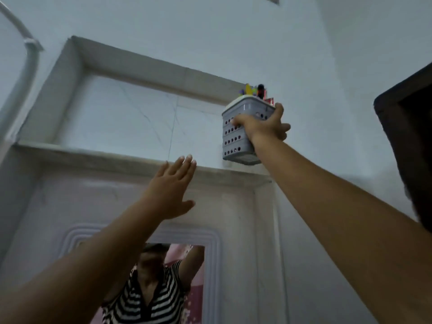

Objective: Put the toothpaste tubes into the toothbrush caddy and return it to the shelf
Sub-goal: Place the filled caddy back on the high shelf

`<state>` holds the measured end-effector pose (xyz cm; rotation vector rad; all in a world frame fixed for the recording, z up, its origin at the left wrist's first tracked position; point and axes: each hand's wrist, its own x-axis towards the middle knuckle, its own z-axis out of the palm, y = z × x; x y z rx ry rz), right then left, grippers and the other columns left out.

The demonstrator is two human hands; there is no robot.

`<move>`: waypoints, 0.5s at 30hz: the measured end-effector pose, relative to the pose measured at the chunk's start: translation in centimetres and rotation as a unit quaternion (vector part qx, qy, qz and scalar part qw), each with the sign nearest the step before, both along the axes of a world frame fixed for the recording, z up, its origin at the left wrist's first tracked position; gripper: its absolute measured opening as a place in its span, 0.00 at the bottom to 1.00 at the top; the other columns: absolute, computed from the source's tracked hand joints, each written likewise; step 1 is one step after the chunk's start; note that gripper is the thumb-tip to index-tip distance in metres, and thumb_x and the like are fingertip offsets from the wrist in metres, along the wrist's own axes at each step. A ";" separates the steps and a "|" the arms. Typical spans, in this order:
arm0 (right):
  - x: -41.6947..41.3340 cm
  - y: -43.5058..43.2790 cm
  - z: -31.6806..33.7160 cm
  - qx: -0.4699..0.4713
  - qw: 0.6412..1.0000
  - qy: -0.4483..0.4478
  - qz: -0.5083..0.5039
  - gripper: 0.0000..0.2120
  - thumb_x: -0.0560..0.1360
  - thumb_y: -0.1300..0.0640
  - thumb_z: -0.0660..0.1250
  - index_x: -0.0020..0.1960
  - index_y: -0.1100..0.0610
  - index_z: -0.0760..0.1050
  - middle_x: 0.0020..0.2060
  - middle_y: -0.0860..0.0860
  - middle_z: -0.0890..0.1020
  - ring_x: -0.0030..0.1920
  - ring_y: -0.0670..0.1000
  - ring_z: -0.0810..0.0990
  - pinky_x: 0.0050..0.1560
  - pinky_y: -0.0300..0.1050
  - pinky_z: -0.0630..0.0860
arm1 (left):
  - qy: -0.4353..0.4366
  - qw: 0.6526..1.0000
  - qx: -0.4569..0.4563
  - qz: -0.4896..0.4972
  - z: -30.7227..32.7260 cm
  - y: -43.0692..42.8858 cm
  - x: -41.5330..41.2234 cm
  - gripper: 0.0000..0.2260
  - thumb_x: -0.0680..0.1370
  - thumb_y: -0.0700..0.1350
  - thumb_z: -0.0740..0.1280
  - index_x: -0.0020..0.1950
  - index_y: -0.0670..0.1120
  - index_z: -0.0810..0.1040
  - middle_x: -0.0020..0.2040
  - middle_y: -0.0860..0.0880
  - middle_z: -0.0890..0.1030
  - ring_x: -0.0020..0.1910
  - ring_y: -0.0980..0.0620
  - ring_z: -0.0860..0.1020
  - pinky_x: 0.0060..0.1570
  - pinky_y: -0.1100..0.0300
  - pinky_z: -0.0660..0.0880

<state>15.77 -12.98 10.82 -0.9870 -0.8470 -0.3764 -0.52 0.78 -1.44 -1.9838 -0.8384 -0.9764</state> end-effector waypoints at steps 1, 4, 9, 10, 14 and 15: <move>0.4 1.1 0.0 -0.011 1.000 0.007 -0.021 0.53 0.53 0.44 0.78 0.71 0.37 0.54 0.61 0.56 0.65 0.59 0.62 0.70 0.58 0.62 0.76 | -0.003 1.000 -0.001 -0.009 -0.2 0.1 0.0 0.44 0.77 0.63 0.59 0.78 0.46 0.35 0.80 0.47 0.36 0.79 0.48 0.36 0.78 0.48 0.41; 2.1 4.3 -0.7 -0.038 0.994 0.006 -0.099 0.52 0.56 0.42 0.80 0.73 0.40 0.55 0.64 0.58 0.66 0.62 0.63 0.69 0.62 0.61 0.72 | 0.005 0.999 -0.025 -0.026 0.2 -0.1 -0.2 0.44 0.76 0.60 0.62 0.79 0.47 0.35 0.79 0.47 0.35 0.78 0.49 0.36 0.78 0.49 0.40; 4.4 8.3 -2.1 -0.025 0.968 -0.085 -0.235 0.50 0.66 0.36 0.73 0.78 0.51 0.52 0.74 0.62 0.61 0.73 0.63 0.60 0.72 0.61 0.61 | 0.024 0.996 -0.072 -0.046 1.0 -0.4 -0.7 0.43 0.77 0.56 0.63 0.79 0.47 0.36 0.80 0.49 0.35 0.78 0.50 0.36 0.77 0.50 0.39; 4.6 8.7 -2.1 -0.028 0.963 -0.101 -0.249 0.50 0.68 0.35 0.71 0.79 0.53 0.50 0.76 0.63 0.58 0.76 0.63 0.56 0.75 0.61 0.57 | 0.026 0.995 -0.077 -0.049 1.2 -0.4 -0.7 0.43 0.77 0.56 0.63 0.79 0.47 0.36 0.80 0.49 0.36 0.78 0.51 0.36 0.77 0.50 0.39; 5.4 9.4 -2.5 -0.083 0.950 -0.152 -0.259 0.50 0.73 0.31 0.63 0.79 0.56 0.41 0.79 0.63 0.46 0.79 0.61 0.45 0.78 0.58 0.45 | 0.027 0.994 -0.092 -0.056 1.4 -0.5 -0.8 0.43 0.77 0.56 0.63 0.79 0.48 0.37 0.80 0.49 0.36 0.79 0.51 0.36 0.77 0.50 0.39; 5.7 9.3 -2.9 -0.105 0.947 -0.167 -0.255 0.50 0.74 0.31 0.61 0.79 0.57 0.39 0.79 0.61 0.44 0.79 0.59 0.43 0.78 0.58 0.44 | 0.027 0.994 -0.096 -0.054 1.4 -0.7 -0.8 0.42 0.77 0.55 0.63 0.79 0.48 0.37 0.80 0.49 0.36 0.79 0.51 0.36 0.78 0.50 0.40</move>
